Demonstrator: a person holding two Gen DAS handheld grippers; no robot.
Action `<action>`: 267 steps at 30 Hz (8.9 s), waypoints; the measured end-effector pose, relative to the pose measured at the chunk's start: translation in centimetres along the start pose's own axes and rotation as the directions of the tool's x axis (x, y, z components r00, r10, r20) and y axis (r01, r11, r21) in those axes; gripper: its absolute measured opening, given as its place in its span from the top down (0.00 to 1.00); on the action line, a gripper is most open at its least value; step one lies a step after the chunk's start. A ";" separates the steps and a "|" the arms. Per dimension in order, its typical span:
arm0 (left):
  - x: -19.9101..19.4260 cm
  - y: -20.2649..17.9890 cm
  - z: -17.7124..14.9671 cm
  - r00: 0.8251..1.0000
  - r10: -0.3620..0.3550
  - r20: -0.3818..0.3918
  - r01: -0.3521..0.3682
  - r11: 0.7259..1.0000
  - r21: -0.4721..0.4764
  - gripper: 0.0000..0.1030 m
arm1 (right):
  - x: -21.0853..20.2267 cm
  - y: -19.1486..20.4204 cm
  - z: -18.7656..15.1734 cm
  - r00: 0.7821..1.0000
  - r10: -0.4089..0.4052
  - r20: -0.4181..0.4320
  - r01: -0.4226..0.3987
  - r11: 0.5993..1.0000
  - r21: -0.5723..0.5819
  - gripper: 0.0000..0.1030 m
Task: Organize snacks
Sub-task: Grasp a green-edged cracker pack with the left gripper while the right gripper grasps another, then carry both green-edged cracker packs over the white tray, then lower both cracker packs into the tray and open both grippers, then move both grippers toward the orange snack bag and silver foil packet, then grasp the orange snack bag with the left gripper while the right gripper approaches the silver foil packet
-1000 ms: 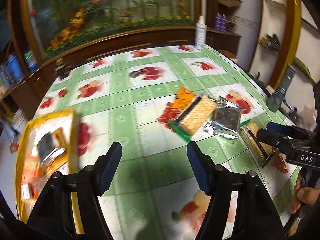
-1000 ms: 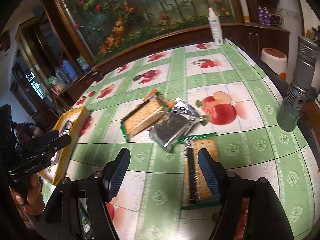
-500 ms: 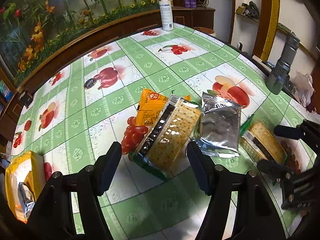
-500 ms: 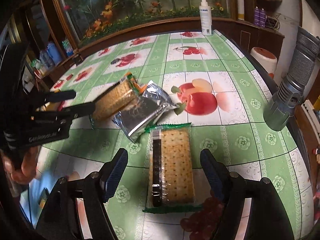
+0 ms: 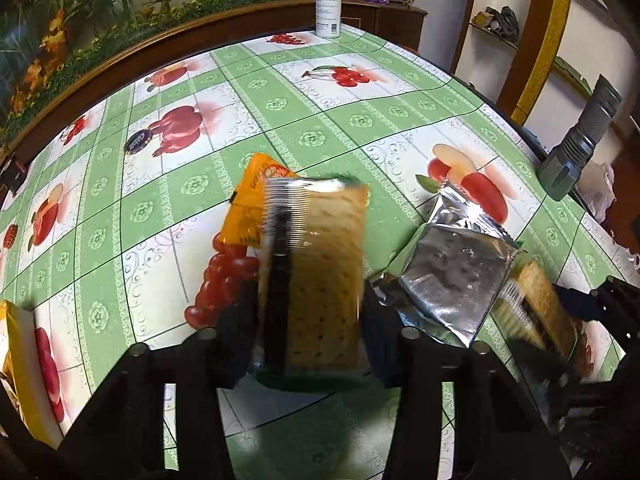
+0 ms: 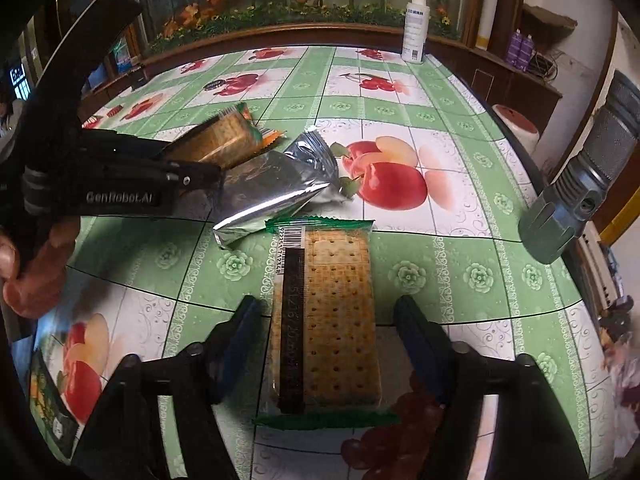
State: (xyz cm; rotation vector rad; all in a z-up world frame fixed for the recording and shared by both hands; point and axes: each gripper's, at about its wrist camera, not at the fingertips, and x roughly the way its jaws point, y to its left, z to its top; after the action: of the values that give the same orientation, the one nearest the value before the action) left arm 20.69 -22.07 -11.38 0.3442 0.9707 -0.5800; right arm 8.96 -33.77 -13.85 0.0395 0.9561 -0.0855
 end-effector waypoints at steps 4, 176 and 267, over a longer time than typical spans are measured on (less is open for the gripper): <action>-0.7 1.1 -0.7 1.000 -0.007 0.000 0.007 0.998 -0.064 0.57 | -0.3 -0.3 -0.1 1.000 0.003 0.004 -0.003 1.000 0.022 0.53; -13.4 26.0 -18.4 0.859 0.487 -0.155 -0.472 0.639 -0.608 0.42 | 6.5 33.7 14.3 0.831 0.553 -0.053 -0.555 0.823 -0.119 0.48; -12.0 8.8 -9.4 0.975 0.223 0.002 -0.199 0.874 -0.443 0.32 | 7.6 4.8 15.7 0.913 0.406 0.047 -0.408 0.905 0.119 0.21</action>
State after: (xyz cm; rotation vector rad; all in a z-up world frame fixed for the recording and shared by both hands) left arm 14.54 -6.52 -6.01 0.0251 0.9679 -0.1561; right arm 26.53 -30.56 -11.06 0.3543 0.9026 0.2410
